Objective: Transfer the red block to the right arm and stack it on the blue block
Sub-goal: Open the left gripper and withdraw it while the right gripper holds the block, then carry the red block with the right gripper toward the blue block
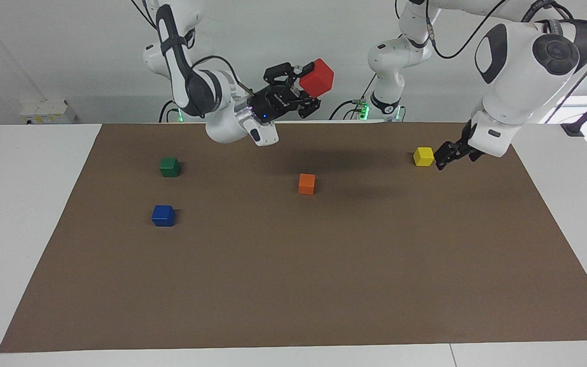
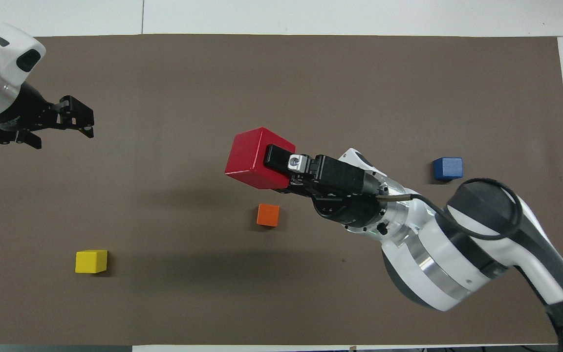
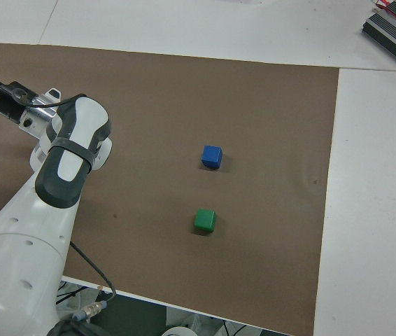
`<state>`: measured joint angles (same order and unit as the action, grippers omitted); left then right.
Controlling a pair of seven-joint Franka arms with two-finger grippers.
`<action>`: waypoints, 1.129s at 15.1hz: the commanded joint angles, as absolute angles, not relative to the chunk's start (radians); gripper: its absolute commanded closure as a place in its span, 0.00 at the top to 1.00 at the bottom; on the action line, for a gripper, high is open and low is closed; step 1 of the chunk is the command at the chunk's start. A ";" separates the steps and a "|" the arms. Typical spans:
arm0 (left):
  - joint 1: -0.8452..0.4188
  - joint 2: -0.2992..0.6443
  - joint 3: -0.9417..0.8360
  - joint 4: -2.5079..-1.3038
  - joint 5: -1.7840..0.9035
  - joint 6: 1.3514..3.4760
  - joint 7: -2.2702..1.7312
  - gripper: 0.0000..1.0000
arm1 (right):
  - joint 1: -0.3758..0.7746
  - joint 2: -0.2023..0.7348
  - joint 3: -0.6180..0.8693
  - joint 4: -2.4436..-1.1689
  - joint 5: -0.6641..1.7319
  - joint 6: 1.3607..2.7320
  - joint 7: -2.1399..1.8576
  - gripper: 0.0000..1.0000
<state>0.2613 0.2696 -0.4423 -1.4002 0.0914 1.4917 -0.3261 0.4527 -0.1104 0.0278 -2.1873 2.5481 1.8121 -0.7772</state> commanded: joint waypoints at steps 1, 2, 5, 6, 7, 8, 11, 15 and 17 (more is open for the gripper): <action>0.238 0.215 -0.364 -1.483 0.048 1.508 -0.316 1.00 | 0.457 -0.237 0.034 -2.188 2.557 2.019 -0.663 0.00; 0.207 0.171 -0.350 -1.565 0.048 1.555 -0.325 1.00 | 0.457 -0.264 0.034 -2.163 2.506 2.093 -0.610 0.00; 0.195 0.094 -0.338 -1.707 0.045 1.658 -0.324 1.00 | 0.456 -0.316 0.032 -2.120 2.348 2.248 -0.490 0.00; 0.189 0.094 -0.307 -1.707 0.026 1.661 -0.322 1.00 | 0.456 -0.327 0.032 -2.120 2.274 2.272 -0.456 0.00; 0.163 0.091 -0.267 -1.700 -0.009 1.660 -0.321 1.00 | 0.454 -0.336 0.032 -2.120 2.220 2.289 -0.433 0.00; 0.120 0.078 -0.220 -1.697 -0.018 1.654 -0.319 1.00 | 0.454 -0.342 0.032 -2.121 2.162 2.308 -0.422 0.00; 0.100 0.035 -0.202 -1.698 -0.021 1.623 -0.314 1.00 | 0.451 -0.342 0.032 -2.128 1.944 2.345 -0.365 0.00; 0.084 0.037 -0.196 -1.629 -0.020 1.647 -0.301 1.00 | 0.420 -0.342 0.031 -2.140 1.670 2.349 -0.315 0.00; 0.059 0.035 -0.201 -1.629 -0.020 1.672 -0.307 1.00 | 0.397 -0.341 0.032 -2.138 1.539 2.347 -0.276 0.00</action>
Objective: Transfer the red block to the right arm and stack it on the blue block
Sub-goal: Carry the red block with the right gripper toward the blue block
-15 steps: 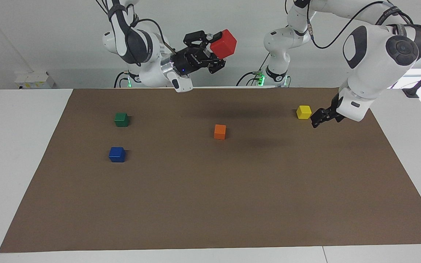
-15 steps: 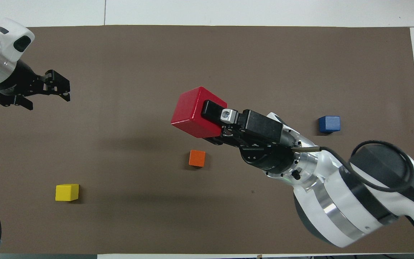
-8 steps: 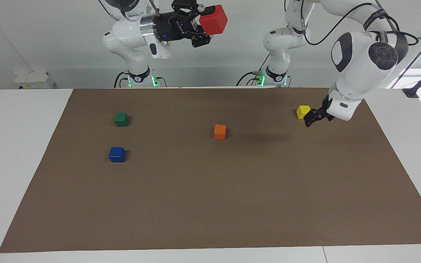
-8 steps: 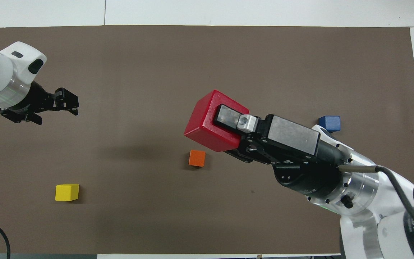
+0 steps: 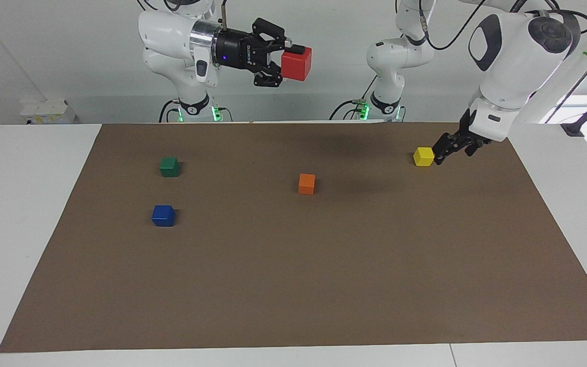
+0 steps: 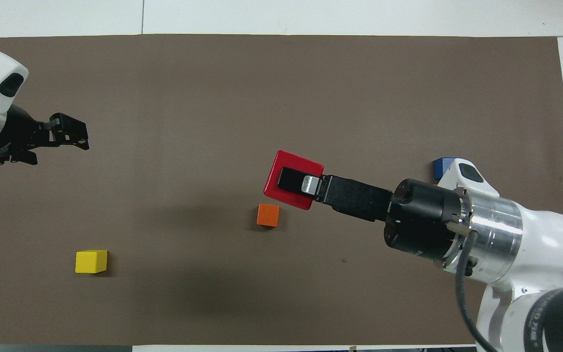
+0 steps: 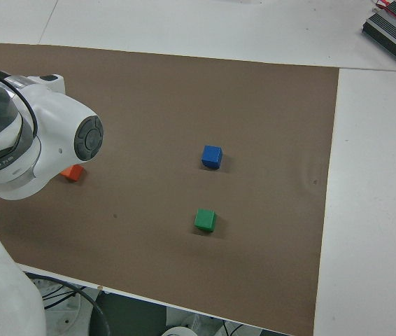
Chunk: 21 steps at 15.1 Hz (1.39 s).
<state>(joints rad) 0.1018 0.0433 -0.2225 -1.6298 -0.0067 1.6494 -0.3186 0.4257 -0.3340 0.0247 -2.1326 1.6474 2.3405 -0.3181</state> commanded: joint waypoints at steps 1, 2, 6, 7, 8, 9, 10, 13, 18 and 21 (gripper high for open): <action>0.049 0.029 -0.204 -1.637 -0.020 1.663 -0.308 1.00 | 0.394 -0.341 0.031 -2.137 1.478 2.345 -0.261 0.00; 0.048 0.022 -0.204 -1.653 -0.017 1.660 -0.302 1.00 | 0.387 -0.338 0.031 -2.137 1.418 2.342 -0.250 0.00; 0.049 0.057 -0.190 -1.580 0.078 1.624 -0.290 1.00 | 0.332 -0.327 0.031 -2.137 1.122 2.280 -0.224 0.00; 0.048 0.073 -0.169 -1.547 0.078 1.628 -0.287 1.00 | 0.306 -0.324 0.032 -2.137 1.024 2.243 -0.219 0.00; 0.035 0.069 -0.155 -1.542 0.080 1.632 -0.288 1.00 | 0.276 -0.324 0.032 -2.135 0.932 2.208 -0.222 0.00; 0.034 0.064 -0.150 -1.563 0.080 1.632 -0.298 1.00 | 0.255 -0.321 0.032 -2.128 0.843 2.179 -0.222 0.00; 0.052 0.060 -0.147 -1.574 0.077 1.626 -0.290 1.00 | 0.238 -0.315 0.032 -2.120 0.763 2.149 -0.221 0.00; 0.066 0.058 -0.158 -1.563 0.078 1.611 -0.290 1.00 | 0.178 -0.301 0.032 -2.095 0.515 2.063 -0.224 0.00; 0.057 0.057 -0.126 -1.548 0.087 1.582 -0.287 1.00 | 0.100 -0.296 0.031 -2.092 0.169 1.947 -0.203 0.00; 0.057 0.054 -0.123 -1.545 0.084 1.592 -0.287 1.00 | 0.005 -0.295 0.032 -2.106 0.046 1.898 -0.186 0.00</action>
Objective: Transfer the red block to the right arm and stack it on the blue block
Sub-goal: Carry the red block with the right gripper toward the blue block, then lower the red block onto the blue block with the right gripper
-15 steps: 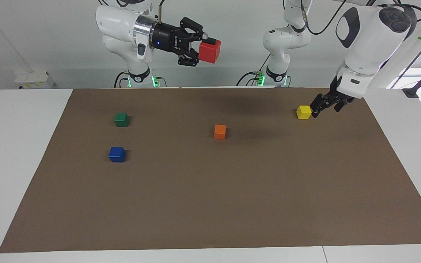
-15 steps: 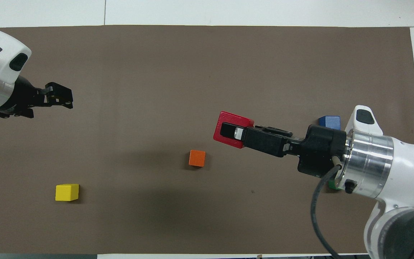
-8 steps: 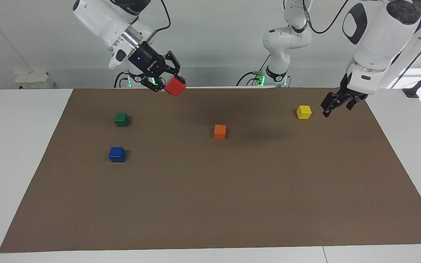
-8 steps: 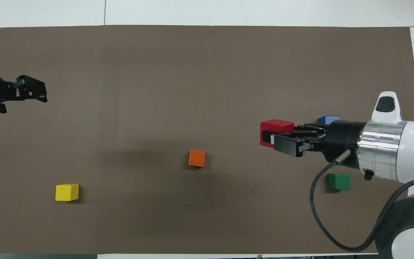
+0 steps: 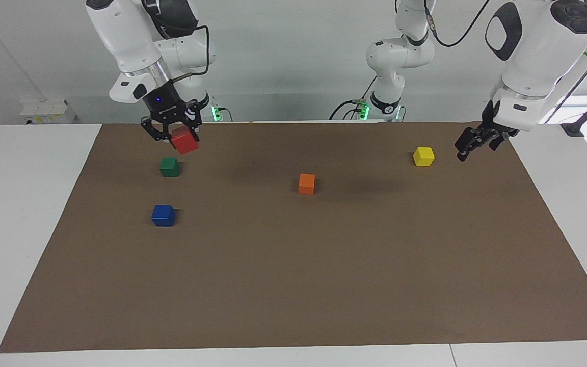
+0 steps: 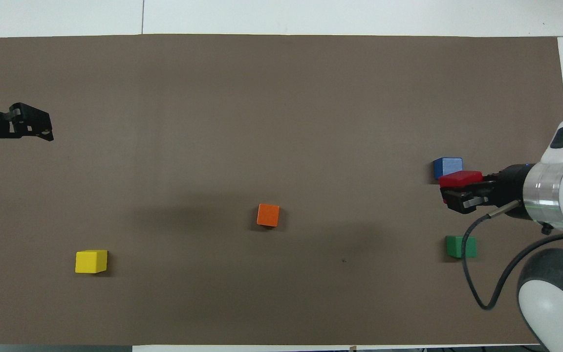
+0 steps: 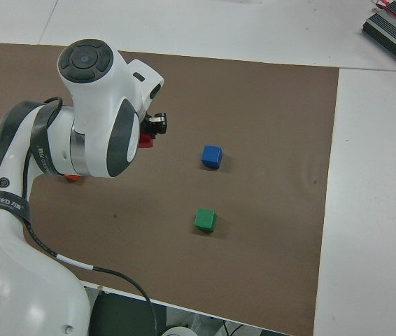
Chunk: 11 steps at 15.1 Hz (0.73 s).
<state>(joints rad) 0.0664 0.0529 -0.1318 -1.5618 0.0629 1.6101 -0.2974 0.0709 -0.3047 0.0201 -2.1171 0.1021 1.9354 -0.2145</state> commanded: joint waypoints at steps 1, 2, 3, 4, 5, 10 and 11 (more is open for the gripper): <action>0.057 0.049 -0.123 -1.548 0.084 1.586 -0.285 1.00 | -0.015 -0.285 0.034 -2.112 0.035 1.890 -0.152 0.00; 0.057 0.045 -0.118 -1.551 0.084 1.588 -0.285 1.00 | -0.027 -0.266 0.032 -2.114 0.019 1.879 -0.106 0.00; 0.057 0.038 -0.115 -1.552 0.083 1.594 -0.285 1.00 | -0.043 -0.237 0.034 -2.114 -0.003 1.879 -0.065 0.00; 0.057 0.038 -0.117 -1.551 0.083 1.592 -0.287 1.00 | -0.058 -0.206 0.032 -2.114 -0.008 1.882 -0.036 0.00; 0.055 0.038 -0.117 -1.551 0.083 1.592 -0.290 1.00 | -0.063 -0.180 0.032 -2.114 -0.015 1.891 -0.009 0.00; 0.052 0.035 -0.118 -1.551 0.083 1.589 -0.290 1.00 | -0.077 -0.037 0.032 -2.109 -0.099 2.000 0.026 0.00; 0.051 0.035 -0.118 -1.551 0.083 1.591 -0.288 1.00 | -0.069 -0.028 0.034 -2.115 -0.136 2.022 0.028 0.00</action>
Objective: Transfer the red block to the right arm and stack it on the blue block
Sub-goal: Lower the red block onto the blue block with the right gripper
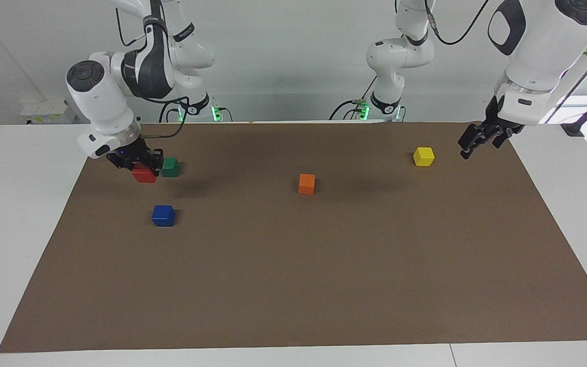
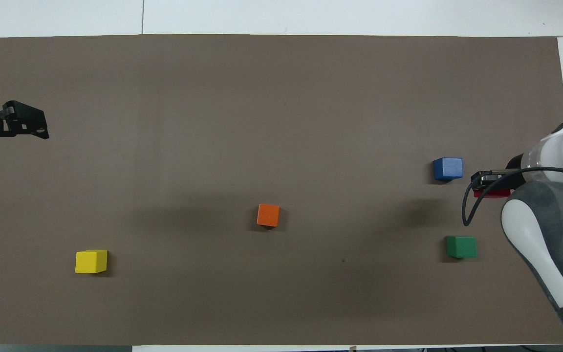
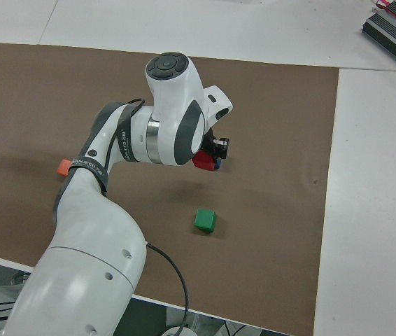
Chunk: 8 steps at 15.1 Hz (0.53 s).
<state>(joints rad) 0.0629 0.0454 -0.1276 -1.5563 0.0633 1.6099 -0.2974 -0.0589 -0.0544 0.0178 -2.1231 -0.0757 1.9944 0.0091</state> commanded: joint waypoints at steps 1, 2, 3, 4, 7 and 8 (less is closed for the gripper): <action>0.052 0.031 -0.118 -1.554 0.083 1.591 -0.290 1.00 | -0.068 -0.011 0.034 -2.118 -0.152 2.046 0.025 0.00; 0.052 0.022 -0.118 -1.563 0.083 1.585 -0.290 1.00 | -0.071 0.007 0.035 -2.118 -0.155 2.078 0.018 0.00; 0.052 0.017 -0.118 -1.577 0.083 1.585 -0.290 1.00 | -0.072 0.026 0.034 -2.118 -0.155 2.109 0.011 0.00; 0.054 0.011 -0.118 -1.585 0.083 1.583 -0.290 1.00 | -0.072 0.044 0.034 -2.115 -0.156 2.124 -0.001 0.00; 0.060 0.009 -0.118 -1.585 0.083 1.583 -0.288 1.00 | -0.071 0.090 0.035 -2.112 -0.156 2.203 -0.034 0.00; 0.061 0.009 -0.118 -1.586 0.083 1.585 -0.290 1.00 | -0.071 0.097 0.037 -2.111 -0.152 2.212 -0.035 0.00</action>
